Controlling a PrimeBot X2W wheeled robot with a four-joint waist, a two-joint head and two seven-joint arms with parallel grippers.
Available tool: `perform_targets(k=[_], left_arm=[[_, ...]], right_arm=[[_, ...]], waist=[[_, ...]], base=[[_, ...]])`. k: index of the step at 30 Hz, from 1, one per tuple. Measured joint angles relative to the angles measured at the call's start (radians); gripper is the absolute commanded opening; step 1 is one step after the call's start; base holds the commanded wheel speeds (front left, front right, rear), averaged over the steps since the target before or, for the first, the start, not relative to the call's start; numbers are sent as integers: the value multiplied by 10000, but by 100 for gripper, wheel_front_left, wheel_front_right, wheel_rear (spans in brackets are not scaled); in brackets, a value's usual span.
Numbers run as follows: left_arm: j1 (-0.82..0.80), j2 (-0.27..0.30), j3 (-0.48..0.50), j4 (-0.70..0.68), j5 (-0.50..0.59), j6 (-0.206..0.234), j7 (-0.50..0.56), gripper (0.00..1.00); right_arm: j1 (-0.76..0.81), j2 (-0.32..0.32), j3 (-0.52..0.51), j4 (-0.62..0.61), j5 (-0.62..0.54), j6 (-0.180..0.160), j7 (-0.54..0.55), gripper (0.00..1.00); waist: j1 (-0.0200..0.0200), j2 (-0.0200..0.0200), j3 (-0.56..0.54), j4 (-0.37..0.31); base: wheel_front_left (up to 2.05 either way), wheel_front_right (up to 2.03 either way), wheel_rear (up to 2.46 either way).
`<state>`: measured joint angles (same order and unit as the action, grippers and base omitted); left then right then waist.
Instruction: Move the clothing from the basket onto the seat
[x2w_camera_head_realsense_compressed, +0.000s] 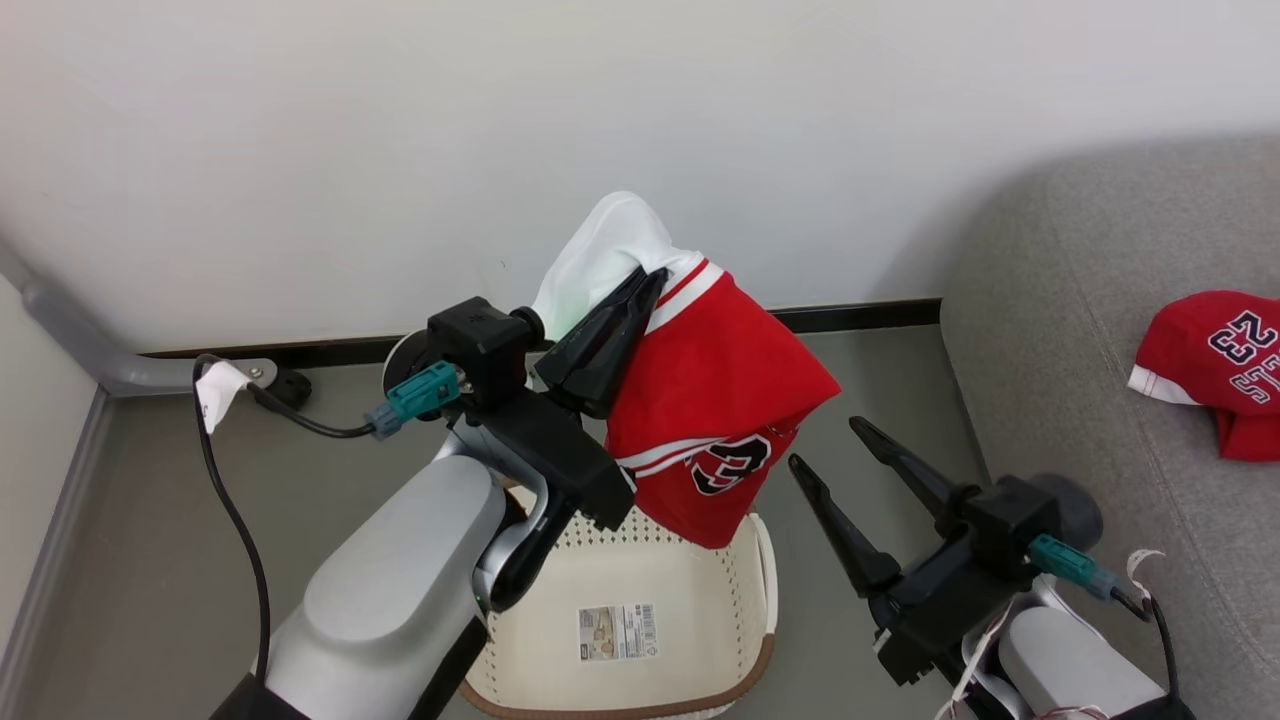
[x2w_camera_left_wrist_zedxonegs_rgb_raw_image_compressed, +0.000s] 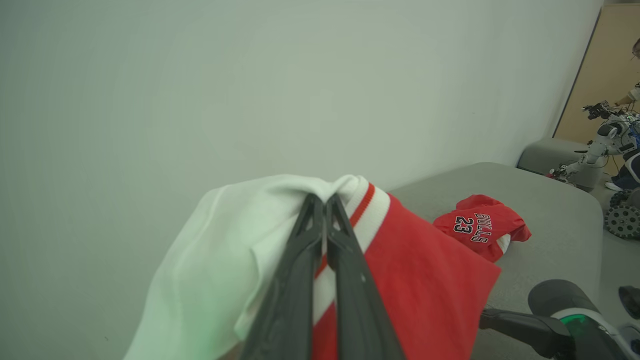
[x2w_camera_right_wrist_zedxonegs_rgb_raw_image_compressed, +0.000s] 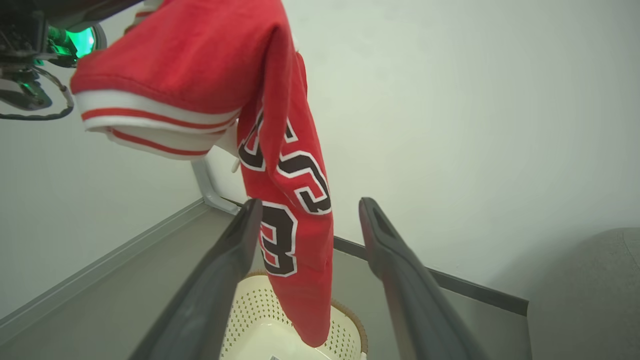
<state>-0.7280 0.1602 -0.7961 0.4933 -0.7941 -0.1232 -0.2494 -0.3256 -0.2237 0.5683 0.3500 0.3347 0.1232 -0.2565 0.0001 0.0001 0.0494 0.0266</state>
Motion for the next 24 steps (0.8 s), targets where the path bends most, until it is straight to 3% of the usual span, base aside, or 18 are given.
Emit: perform_targets(k=[12, 21, 22, 23, 24], left_arm=[[46, -383, -594, -199, 111, -2, 0, 0], [247, -343, -892, -205, 115, -4, 0, 0], [247, -345, -911, -203, 115, -4, 0, 0], [251, -345, -926, -201, 115, -4, 0, 0], [257, -343, -934, -196, 115, -4, 0, 0]], right_arm=[[-1458, -77, 1294, 1459, 416, 2, 0, 100], [-2431, 276, 1852, 2249, 882, 2, 0, 100], [-2452, 274, 1858, 2332, 991, 2, 0, 42], [-2452, 268, 1864, 2406, 1080, 2, 0, 0], [-2452, 268, 1871, 2447, 1145, 2, 0, 0]], waist=[[0, -1, -89, 608], [0, 0, -64, 854], [0, 0, -66, 865], [0, -1, -69, 876], [-1, 0, -72, 885]], base=[[0, 0, 0], [0, 0, 0], [0, 0, 0], [0, 0, 0], [0, 0, 0]])
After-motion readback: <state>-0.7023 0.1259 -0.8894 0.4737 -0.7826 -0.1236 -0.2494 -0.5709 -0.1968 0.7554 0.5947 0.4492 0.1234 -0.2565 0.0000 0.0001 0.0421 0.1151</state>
